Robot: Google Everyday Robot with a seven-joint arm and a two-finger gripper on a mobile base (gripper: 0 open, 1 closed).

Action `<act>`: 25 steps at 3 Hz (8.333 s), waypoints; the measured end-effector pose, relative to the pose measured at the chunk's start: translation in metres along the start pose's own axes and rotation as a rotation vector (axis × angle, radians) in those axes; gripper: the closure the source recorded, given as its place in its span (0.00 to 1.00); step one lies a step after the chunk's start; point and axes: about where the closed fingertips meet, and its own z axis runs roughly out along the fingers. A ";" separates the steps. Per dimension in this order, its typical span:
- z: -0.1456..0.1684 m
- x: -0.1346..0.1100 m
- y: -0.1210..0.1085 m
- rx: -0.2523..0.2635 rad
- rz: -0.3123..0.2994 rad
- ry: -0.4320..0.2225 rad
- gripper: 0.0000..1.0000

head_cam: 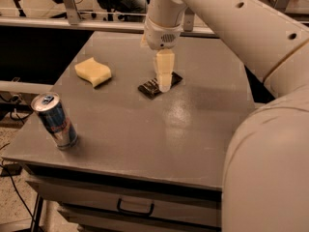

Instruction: Move rxbar chocolate near redbull can

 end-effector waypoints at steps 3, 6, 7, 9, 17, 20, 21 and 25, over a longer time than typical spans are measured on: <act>0.017 0.030 0.003 0.051 -0.141 0.017 0.00; 0.039 0.034 -0.026 -0.043 -0.264 0.202 0.00; 0.038 0.057 -0.028 -0.007 -0.259 0.169 0.00; 0.038 0.073 -0.026 0.012 -0.254 0.117 0.00; 0.040 0.060 -0.038 -0.013 -0.261 0.118 1.00; -0.032 -0.001 -0.011 0.186 -0.388 0.135 1.00; -0.025 -0.020 -0.010 0.158 -0.422 0.111 1.00; 0.044 -0.097 0.042 -0.007 -0.470 0.065 1.00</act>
Offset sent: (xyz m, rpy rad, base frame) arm 0.0139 -0.0409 -0.0278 -0.0267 -0.1157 0.2180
